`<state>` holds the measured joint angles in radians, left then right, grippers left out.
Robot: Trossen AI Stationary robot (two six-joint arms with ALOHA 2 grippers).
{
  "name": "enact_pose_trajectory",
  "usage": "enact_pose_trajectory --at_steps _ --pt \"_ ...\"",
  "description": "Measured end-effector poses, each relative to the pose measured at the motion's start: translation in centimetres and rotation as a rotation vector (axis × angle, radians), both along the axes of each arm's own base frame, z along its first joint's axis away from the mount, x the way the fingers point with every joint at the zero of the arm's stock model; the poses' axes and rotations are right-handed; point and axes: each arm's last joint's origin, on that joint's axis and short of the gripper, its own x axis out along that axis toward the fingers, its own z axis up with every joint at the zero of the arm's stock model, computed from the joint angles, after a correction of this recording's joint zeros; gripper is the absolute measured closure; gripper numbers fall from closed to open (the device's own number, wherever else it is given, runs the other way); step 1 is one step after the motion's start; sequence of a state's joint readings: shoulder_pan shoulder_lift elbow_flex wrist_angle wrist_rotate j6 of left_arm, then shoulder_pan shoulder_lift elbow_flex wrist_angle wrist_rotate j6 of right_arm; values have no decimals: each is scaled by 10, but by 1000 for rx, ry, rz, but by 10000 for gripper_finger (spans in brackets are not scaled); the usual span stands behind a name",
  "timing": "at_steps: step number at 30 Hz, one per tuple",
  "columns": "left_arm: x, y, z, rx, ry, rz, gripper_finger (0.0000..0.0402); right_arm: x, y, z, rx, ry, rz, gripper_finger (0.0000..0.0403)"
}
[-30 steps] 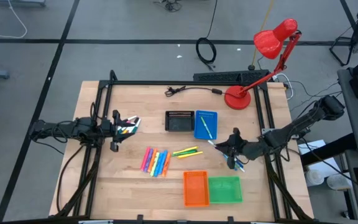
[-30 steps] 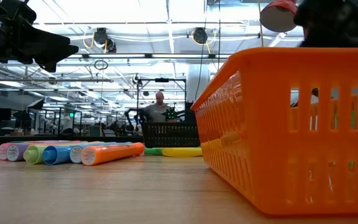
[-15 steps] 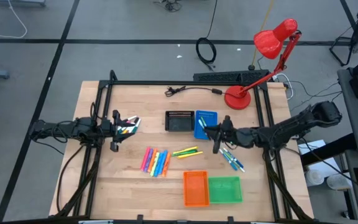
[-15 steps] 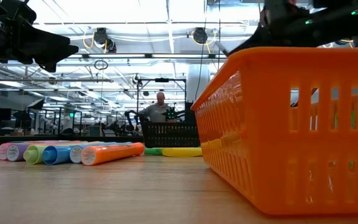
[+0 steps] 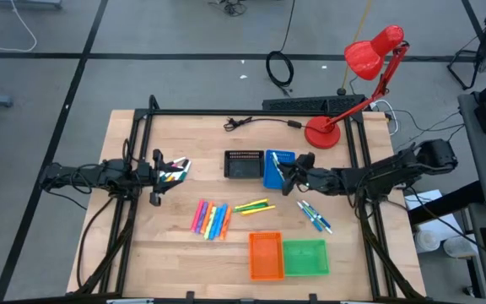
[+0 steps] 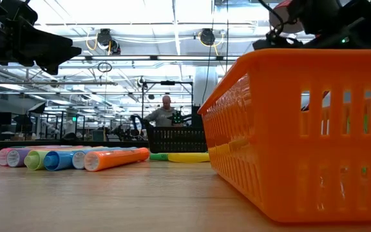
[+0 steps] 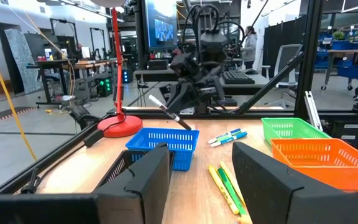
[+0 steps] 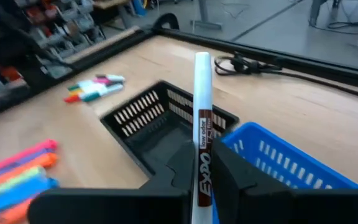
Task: Pick & Place Markers
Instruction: Put the brown marker pen into the blue bin
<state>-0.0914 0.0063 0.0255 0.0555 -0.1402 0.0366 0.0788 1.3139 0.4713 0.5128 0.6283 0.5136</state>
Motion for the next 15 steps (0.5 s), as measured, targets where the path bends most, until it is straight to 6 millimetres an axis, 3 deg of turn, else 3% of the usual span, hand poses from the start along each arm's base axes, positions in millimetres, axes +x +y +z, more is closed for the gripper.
enact_pose_trajectory --at_steps 15 --pt "0 0 0 0 0 0 220 -2 -5 -4 -5 52 -21 362"
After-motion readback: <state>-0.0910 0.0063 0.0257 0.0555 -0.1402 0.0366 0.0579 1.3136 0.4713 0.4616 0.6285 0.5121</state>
